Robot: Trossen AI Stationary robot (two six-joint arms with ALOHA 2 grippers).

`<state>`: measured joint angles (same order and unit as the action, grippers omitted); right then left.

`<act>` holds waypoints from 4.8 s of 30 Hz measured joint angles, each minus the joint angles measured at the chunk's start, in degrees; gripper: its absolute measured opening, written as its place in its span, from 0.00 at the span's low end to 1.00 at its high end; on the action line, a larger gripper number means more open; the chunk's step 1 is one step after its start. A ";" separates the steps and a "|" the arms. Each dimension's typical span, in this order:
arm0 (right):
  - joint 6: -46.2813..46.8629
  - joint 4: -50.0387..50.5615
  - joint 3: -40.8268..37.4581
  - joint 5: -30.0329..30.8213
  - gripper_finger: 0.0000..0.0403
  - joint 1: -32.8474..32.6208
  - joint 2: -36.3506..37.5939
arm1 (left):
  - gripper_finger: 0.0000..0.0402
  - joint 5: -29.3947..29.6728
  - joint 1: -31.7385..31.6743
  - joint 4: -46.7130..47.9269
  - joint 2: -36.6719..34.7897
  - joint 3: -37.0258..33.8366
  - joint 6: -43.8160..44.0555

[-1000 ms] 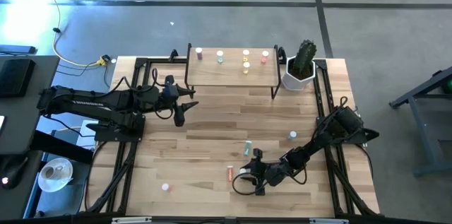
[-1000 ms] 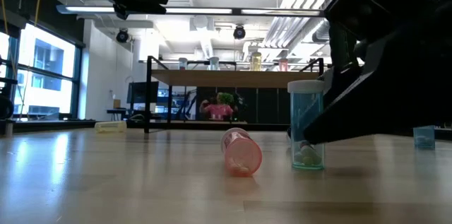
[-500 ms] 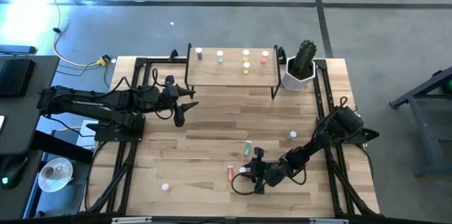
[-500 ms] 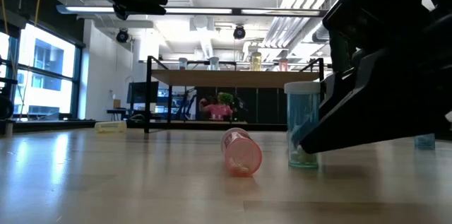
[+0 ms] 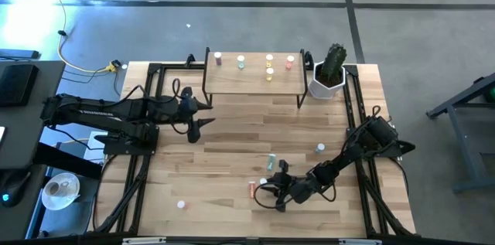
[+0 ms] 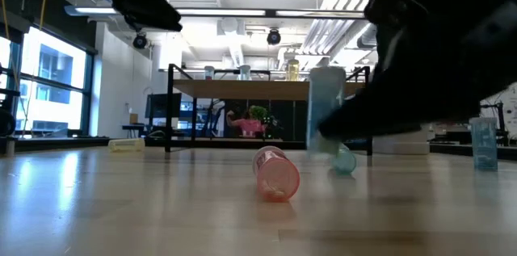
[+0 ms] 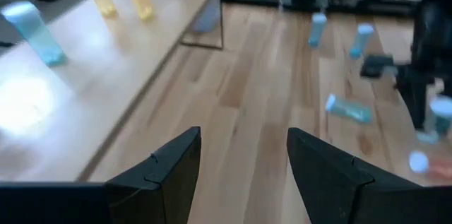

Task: Pick and place medicine bottles onto shelf by color
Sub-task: Put the bottom left blue pill bottle on the shelf aligned with the other blue pill bottle

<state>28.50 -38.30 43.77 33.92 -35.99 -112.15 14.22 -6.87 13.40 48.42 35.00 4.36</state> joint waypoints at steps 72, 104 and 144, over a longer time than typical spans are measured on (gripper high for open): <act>-15.54 37.64 22.21 -25.62 0.17 38.64 13.26 | 0.50 -29.05 -15.61 0.03 29.84 21.18 -16.52; -15.53 37.24 22.21 -25.82 0.17 38.62 13.26 | 0.27 -32.48 -15.72 -1.24 32.17 21.14 -15.43; -15.69 43.71 22.14 -24.51 0.46 40.69 28.85 | 0.29 -25.33 -17.55 -2.90 32.13 24.39 -17.24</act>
<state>12.81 5.41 65.91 9.41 4.71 -83.30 -11.11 -24.42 10.50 80.55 59.39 -12.88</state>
